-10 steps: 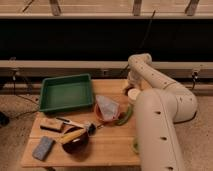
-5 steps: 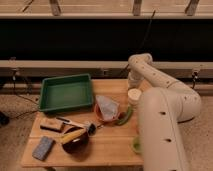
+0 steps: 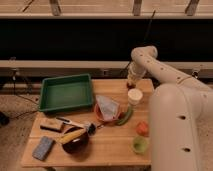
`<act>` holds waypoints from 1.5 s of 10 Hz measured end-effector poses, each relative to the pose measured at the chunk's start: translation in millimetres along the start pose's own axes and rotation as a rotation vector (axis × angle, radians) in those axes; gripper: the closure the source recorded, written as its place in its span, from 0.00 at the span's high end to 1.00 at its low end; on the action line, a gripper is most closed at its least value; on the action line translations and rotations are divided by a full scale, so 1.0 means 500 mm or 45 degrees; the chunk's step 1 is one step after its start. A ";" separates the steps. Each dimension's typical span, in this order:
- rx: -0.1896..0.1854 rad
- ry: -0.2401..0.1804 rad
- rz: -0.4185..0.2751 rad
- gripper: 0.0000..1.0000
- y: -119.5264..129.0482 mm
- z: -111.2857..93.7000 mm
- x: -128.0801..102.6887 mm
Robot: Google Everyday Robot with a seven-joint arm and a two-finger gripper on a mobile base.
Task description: Place grapes in table surface
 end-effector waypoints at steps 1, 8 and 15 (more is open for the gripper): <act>0.008 0.030 -0.021 0.00 -0.007 -0.026 0.006; 0.082 0.215 -0.180 0.00 -0.078 -0.185 0.045; 0.141 0.205 -0.303 0.00 -0.139 -0.175 0.064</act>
